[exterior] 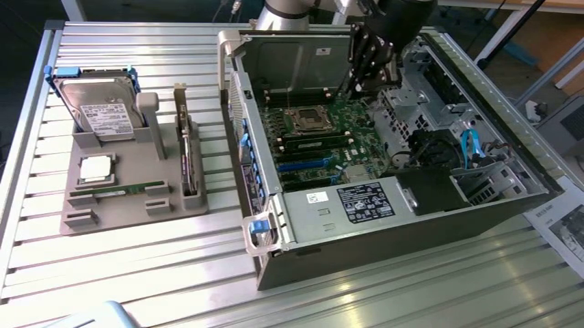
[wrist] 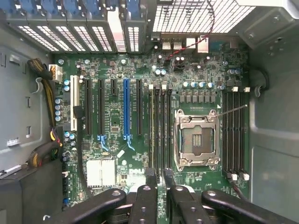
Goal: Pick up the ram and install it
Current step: 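Insert the ram into the slot, then press down the ram until it locks into place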
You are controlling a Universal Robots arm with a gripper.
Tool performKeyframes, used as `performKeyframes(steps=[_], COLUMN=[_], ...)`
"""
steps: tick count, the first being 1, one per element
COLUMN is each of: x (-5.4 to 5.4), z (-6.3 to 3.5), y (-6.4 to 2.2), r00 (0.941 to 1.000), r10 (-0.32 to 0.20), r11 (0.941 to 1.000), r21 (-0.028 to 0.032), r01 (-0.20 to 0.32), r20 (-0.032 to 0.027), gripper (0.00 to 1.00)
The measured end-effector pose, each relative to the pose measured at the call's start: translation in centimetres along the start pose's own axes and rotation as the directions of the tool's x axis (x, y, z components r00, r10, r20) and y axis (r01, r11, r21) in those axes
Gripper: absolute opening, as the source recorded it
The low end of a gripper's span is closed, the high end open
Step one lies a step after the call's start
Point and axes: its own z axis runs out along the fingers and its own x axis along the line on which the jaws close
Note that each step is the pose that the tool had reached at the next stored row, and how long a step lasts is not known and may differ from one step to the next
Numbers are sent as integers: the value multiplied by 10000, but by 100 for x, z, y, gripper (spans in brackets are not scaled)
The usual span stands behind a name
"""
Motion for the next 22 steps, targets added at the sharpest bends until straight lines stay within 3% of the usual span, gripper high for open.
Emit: performKeyframes(steps=[16,18,22], x=[-2,-2,-2], z=[-34,-34,-34], y=[1,1,1], r00=[10000,10000,10000], r10=[0,0,0], r11=[10000,10000,10000], r21=[0,0,0], r01=[0,0,0], r20=[-3,-4,-4], gripper=[20,11,10])
